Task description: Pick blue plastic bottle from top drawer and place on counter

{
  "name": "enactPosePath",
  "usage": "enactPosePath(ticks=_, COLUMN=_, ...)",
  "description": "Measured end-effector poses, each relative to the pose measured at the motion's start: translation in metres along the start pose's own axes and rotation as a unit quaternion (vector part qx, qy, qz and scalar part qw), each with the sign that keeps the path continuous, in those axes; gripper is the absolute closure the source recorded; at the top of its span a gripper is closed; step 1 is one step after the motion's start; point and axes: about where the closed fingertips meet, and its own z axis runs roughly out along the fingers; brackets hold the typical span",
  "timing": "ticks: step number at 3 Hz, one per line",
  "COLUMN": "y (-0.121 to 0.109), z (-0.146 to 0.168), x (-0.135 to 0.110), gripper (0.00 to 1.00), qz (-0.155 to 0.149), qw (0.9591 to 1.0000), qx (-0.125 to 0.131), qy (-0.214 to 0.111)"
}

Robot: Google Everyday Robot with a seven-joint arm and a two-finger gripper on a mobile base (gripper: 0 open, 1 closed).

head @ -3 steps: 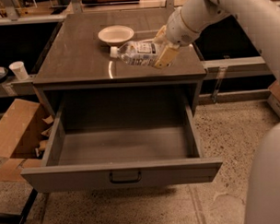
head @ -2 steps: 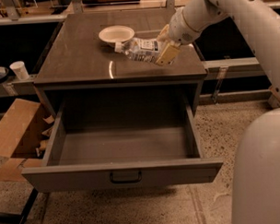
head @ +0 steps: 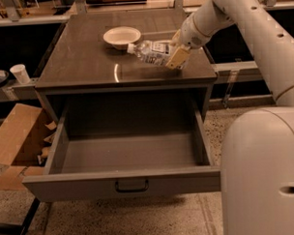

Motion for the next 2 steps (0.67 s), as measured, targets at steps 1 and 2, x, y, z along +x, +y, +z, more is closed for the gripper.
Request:
enactPosePath(ticks=1, y=-0.0063, z=0.0043, x=0.0012, gripper=0.50, qz=0.010, qw=0.9999, qx=-0.001, qy=0.002)
enactPosePath(ticks=2, y=-0.0097, z=0.0083, x=0.0043, gripper=0.27, qz=0.017, qw=0.9998, qx=-0.003, qy=0.004)
